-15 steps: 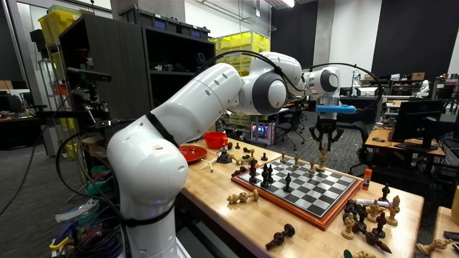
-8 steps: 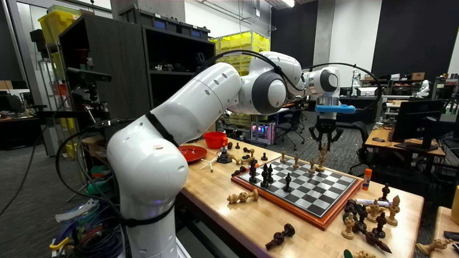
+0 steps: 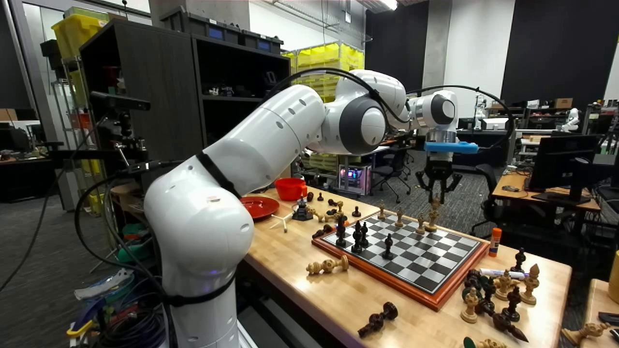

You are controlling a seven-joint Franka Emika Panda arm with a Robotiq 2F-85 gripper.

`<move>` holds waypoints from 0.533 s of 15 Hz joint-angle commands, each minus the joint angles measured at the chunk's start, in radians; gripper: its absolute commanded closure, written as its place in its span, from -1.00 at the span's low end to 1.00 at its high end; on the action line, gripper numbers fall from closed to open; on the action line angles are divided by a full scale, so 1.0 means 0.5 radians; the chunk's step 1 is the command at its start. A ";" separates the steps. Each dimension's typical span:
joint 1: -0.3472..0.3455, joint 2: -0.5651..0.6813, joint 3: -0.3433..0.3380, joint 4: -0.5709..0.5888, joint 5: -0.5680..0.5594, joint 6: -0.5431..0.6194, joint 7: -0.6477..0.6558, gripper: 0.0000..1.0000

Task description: Move the brown chess piece to the left

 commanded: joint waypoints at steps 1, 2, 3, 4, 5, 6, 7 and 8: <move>0.018 -0.080 -0.004 -0.104 -0.020 -0.027 -0.014 -0.23; 0.019 -0.080 -0.005 -0.110 -0.020 -0.028 -0.014 -0.33; 0.019 -0.082 -0.004 -0.117 -0.020 -0.027 -0.016 -0.47; 0.018 -0.084 -0.004 -0.124 -0.019 -0.026 -0.016 -0.59; 0.018 -0.087 -0.002 -0.128 -0.016 -0.026 -0.015 -0.75; 0.015 -0.095 0.003 -0.131 -0.009 -0.024 -0.020 -0.87; 0.011 -0.111 0.010 -0.134 0.001 -0.016 -0.026 -0.96; 0.008 -0.126 0.015 -0.135 0.007 -0.010 -0.030 -1.00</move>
